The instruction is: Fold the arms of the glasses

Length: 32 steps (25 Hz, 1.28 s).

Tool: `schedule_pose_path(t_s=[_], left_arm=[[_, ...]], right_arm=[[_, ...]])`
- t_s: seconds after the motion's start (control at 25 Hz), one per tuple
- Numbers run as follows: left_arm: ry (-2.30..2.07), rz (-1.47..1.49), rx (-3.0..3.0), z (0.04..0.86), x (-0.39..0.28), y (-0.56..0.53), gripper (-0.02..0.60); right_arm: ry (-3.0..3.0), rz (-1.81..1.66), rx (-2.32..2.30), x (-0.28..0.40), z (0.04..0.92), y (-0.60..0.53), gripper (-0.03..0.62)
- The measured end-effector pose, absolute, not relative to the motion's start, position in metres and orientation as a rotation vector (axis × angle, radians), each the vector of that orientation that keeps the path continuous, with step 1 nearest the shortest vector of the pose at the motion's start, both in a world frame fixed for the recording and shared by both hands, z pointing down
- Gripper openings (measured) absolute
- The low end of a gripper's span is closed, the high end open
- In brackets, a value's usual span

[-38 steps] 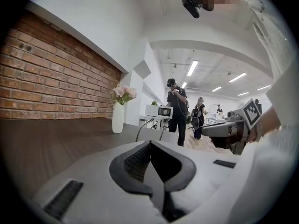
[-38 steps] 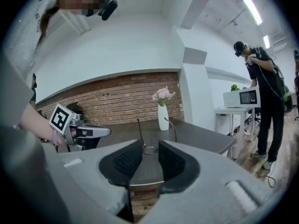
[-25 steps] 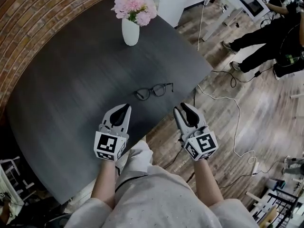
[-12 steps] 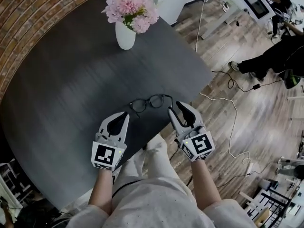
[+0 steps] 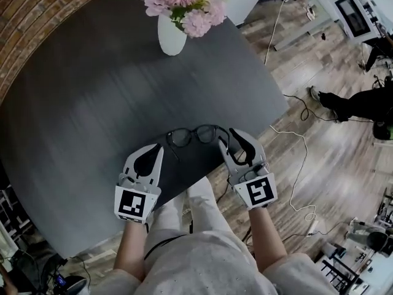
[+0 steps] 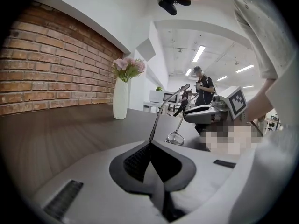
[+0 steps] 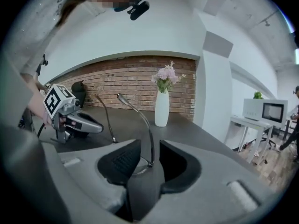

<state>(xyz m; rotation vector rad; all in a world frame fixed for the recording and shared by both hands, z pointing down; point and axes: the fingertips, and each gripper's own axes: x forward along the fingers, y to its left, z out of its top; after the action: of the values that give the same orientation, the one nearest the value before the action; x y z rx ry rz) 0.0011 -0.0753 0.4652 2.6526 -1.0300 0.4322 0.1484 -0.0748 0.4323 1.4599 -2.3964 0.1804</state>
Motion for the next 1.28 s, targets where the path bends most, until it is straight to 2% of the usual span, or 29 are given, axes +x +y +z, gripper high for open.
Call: schedule_pose_path(t_s=[0.16, 0.48, 1.28], left_arm=[[-1.065, 0.424, 2.644, 0.47, -0.004, -0.082, -0.002], [-1.076, 0.425, 2.634, 0.47, -0.005, -0.085, -0.002], [-1.086, 0.433, 2.64, 0.469, -0.01, -0.084, -0.002]], right_arm=[[-2.409, 0.075, 1.409, 0.14, 0.431, -0.079, 0.106], [-2.355, -0.028, 1.367, 0.134, 0.431, -0.083, 0.02], [-2.171, -0.306, 1.095, 0.096, 0.453, -0.091, 0.02]])
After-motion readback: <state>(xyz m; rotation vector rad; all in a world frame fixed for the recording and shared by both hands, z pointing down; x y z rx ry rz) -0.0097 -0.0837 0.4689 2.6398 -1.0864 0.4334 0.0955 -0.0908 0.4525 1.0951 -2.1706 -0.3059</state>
